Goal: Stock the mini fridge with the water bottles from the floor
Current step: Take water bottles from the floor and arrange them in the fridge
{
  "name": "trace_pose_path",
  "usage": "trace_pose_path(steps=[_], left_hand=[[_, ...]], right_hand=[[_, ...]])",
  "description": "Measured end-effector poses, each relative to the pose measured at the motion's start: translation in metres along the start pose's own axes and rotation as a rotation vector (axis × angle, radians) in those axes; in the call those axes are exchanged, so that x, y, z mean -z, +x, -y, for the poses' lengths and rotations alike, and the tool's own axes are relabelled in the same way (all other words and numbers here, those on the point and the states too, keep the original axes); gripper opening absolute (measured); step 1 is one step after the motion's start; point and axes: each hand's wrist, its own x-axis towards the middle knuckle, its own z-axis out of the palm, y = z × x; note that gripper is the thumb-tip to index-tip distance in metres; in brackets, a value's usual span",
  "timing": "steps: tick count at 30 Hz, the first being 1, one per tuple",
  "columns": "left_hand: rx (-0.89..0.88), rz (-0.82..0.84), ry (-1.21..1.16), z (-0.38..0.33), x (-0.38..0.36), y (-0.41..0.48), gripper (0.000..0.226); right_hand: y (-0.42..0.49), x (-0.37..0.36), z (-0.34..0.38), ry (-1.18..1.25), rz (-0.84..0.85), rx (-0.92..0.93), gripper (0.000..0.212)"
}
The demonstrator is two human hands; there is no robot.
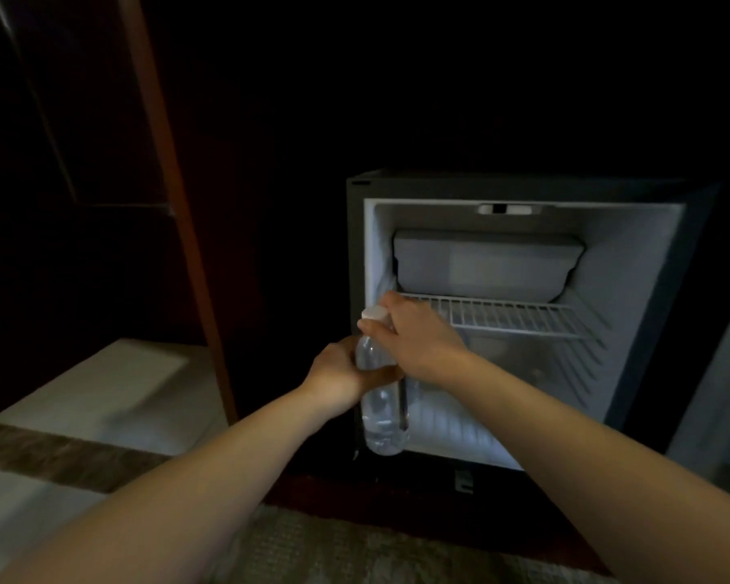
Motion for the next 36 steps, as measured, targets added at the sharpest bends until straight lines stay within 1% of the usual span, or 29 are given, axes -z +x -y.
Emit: trace_pose_path(steps=[2,4,7,10,15,18,22,25,28,33,36], left_hand=[[0.029,0.022,0.096,-0.003,-0.013,0.019,0.068],[0.035,0.056,0.207,-0.004,-0.026,0.033,0.073],[0.018,0.127,0.281,0.001,-0.048,0.052,0.073],[-0.001,0.185,0.312,0.011,-0.068,0.067,0.066],[-0.004,0.210,0.279,0.040,-0.091,0.080,0.053],[0.046,0.235,0.213,0.058,-0.099,0.086,0.045],[0.124,0.272,0.153,0.072,-0.111,0.095,0.047],[0.209,0.245,0.011,0.080,-0.123,0.098,0.054],[0.247,0.213,-0.054,0.088,-0.130,0.101,0.057],[0.233,0.175,-0.045,0.093,-0.130,0.108,0.042],[0.264,0.119,-0.097,0.093,-0.132,0.107,0.034]], right_hand=[[0.003,-0.002,-0.020,0.029,-0.073,-0.018,0.035],[0.003,-0.006,-0.039,0.058,-0.114,-0.054,0.033],[0.005,-0.016,-0.068,0.064,-0.142,-0.136,0.030],[0.008,-0.024,-0.094,0.031,-0.139,-0.172,0.031],[0.010,-0.037,-0.128,0.047,-0.130,-0.262,0.033],[0.011,-0.047,-0.143,0.056,-0.142,-0.311,0.026],[0.015,-0.062,-0.155,0.099,-0.204,-0.376,0.035],[0.019,-0.073,-0.161,0.130,-0.239,-0.401,0.033],[0.026,-0.080,-0.165,0.207,-0.248,-0.413,0.030],[0.021,-0.089,-0.173,0.378,-0.262,-0.386,0.031],[0.010,-0.095,-0.184,0.447,-0.157,-0.434,0.031]])
